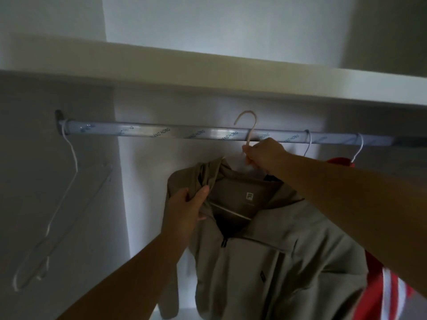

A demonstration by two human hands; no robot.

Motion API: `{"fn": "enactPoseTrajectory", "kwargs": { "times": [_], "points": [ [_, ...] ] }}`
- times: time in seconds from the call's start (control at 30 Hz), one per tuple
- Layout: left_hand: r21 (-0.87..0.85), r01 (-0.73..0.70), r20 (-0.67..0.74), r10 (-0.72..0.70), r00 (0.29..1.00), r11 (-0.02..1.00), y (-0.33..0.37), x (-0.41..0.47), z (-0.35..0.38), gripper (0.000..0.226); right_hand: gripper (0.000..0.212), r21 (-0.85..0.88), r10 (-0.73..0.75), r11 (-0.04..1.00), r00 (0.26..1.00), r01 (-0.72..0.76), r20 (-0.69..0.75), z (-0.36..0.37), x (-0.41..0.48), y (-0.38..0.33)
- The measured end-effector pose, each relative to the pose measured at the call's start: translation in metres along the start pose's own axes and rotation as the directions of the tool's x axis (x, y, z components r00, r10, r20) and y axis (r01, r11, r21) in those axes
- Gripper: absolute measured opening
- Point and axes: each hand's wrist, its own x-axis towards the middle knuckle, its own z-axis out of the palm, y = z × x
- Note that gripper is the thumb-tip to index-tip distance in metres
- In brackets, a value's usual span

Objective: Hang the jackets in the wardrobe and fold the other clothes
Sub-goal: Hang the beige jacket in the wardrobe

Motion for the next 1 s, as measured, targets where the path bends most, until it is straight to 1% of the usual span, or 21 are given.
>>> {"fn": "enactPoseTrajectory", "kwargs": {
  "times": [0.1,0.17,0.23,0.27,0.3,0.33,0.37,0.4,0.43,0.47,0.53,0.57,0.6,0.67,0.73,0.77,0.8,0.83,0.9,0.97,1.0],
  "points": [
    [-0.025,0.04,0.012,-0.039,0.999,0.999,-0.007,0.004,-0.005,0.028,0.037,0.007,0.034,0.999,0.999,-0.034,0.023,0.012,0.0,0.013],
    [-0.044,0.082,0.041,-0.08,0.996,0.996,-0.009,0.004,-0.007,0.027,0.038,-0.034,0.011,0.999,0.998,-0.009,0.056,0.017,-0.006,0.021],
    [-0.065,0.116,0.054,-0.112,0.992,0.991,-0.01,0.002,-0.007,0.03,0.037,-0.125,-0.061,0.99,0.997,0.066,0.045,0.021,-0.015,0.025],
    [-0.088,0.132,0.06,-0.127,0.99,0.987,-0.009,0.002,-0.008,0.028,0.035,-0.248,-0.157,0.957,0.988,0.152,0.0,0.022,-0.022,0.026],
    [-0.111,0.155,0.068,-0.148,0.987,0.982,-0.007,0.002,-0.008,0.025,0.032,-0.405,-0.305,0.878,0.95,0.254,-0.067,0.024,-0.032,0.03],
    [-0.133,0.177,0.078,-0.167,0.983,0.975,-0.004,0.002,-0.009,0.023,0.031,-0.549,-0.489,0.756,0.865,0.357,-0.111,0.026,-0.045,0.034],
    [-0.146,0.199,0.09,-0.187,0.978,0.969,-0.001,0.002,-0.01,0.022,0.032,-0.642,-0.644,0.623,0.758,0.446,-0.099,0.031,-0.06,0.038],
    [-0.151,0.217,0.098,-0.204,0.974,0.964,0.001,0.002,-0.011,0.023,0.031,-0.673,-0.741,0.52,0.67,0.526,-0.049,0.037,-0.077,0.04],
    [-0.147,0.231,0.104,-0.217,0.971,0.962,0.003,0.003,-0.013,0.023,0.03,-0.657,-0.791,0.437,0.61,0.614,0.043,0.046,-0.094,0.046],
    [-0.142,0.237,0.109,-0.223,0.969,0.961,0.004,0.004,-0.015,0.022,0.029,-0.622,-0.801,0.359,0.572,0.696,0.177,0.055,-0.107,0.053],
    [-0.129,0.235,0.112,-0.221,0.969,0.963,0.005,0.005,-0.018,0.017,0.031,-0.581,-0.685,0.211,0.543,0.786,0.486,0.08,-0.122,0.067],
    [-0.129,0.229,0.113,-0.215,0.97,0.965,0.005,0.006,-0.019,0.016,0.034,-0.588,-0.576,0.155,0.556,0.794,0.599,0.093,-0.125,0.072],
    [-0.128,0.224,0.116,-0.21,0.971,0.966,0.004,0.007,-0.02,0.016,0.035,-0.602,-0.487,0.121,0.576,0.789,0.657,0.105,-0.124,0.076],
    [-0.139,0.224,0.13,-0.206,0.97,0.965,0.002,0.008,-0.021,0.015,0.025,-0.656,-0.457,0.166,0.647,0.736,0.61,0.121,-0.117,0.07],
    [-0.165,0.231,0.139,-0.209,0.968,0.959,0.001,0.009,-0.022,0.009,0.023,-0.674,-0.466,0.165,0.66,0.72,0.59,0.13,-0.111,0.061],
    [-0.179,0.235,0.14,-0.211,0.967,0.955,-0.001,0.009,-0.024,0.008,0.019,-0.677,-0.428,0.116,0.652,0.727,0.626,0.134,-0.111,0.056],
    [-0.189,0.235,0.137,-0.211,0.968,0.953,-0.002,0.01,-0.026,0.01,0.01,-0.637,-0.422,0.046,0.593,0.769,0.686,0.136,-0.108,0.053],
    [-0.195,0.231,0.134,-0.207,0.969,0.953,-0.004,0.011,-0.029,0.014,0.008,-0.577,-0.357,0.002,0.539,0.817,0.762,0.138,-0.109,0.05],
    [-0.185,0.203,0.116,-0.183,0.976,0.962,-0.009,0.016,-0.036,0.024,0.012,-0.543,-0.39,-0.018,0.494,0.839,0.777,0.139,-0.108,0.047],
    [-0.197,0.18,0.083,-0.166,0.983,0.964,-0.016,0.015,-0.044,0.022,0.008,-0.584,-0.4,-0.003,0.534,0.812,0.745,0.135,-0.113,0.043],
    [-0.206,0.191,0.047,-0.185,0.982,0.96,-0.024,0.012,-0.048,0.016,0.013,-0.603,-0.394,0.04,0.567,0.797,0.723,0.137,-0.114,0.045]
  ]
}}
